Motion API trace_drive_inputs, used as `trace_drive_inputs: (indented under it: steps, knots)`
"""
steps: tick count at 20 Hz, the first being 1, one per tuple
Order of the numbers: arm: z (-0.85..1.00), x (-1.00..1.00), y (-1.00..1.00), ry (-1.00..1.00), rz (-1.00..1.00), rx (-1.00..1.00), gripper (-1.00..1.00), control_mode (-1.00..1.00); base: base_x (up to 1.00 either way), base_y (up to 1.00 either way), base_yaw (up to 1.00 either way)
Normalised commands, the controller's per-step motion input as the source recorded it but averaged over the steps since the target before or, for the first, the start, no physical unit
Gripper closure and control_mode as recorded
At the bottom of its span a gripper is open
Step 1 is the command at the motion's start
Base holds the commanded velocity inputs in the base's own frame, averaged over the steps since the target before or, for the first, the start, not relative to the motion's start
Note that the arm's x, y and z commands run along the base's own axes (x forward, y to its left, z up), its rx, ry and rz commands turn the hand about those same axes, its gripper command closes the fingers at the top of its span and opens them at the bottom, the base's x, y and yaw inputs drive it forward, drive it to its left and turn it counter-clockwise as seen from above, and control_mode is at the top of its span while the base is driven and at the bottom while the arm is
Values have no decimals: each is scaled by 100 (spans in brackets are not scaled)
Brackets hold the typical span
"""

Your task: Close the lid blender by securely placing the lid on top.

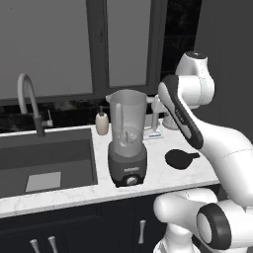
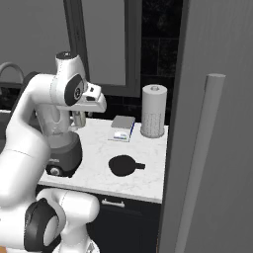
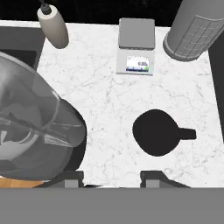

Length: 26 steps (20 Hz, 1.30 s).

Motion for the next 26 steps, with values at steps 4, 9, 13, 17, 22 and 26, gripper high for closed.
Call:
trace_drive_inputs:
  steps: [4, 9, 13, 17, 22, 26]
  knots:
    - [0, -14, -14, 0, 3, 0, -100, -100, 0, 0, 0]
    - [-5, -20, -35, 1, 36, -11, -100, -100, 0, 0, 0]
    - [-23, -11, -41, 5, 54, -20, -100, -100, 0, 0, 0]
    - [-37, 0, -38, 14, 55, -24, -100, -100, 0, 0, 0]
    - [-51, 33, -44, 18, 48, -25, -100, -100, 0, 0, 0]
    - [-53, 45, -65, 15, 51, -20, -100, -100, 0, 0, 0]
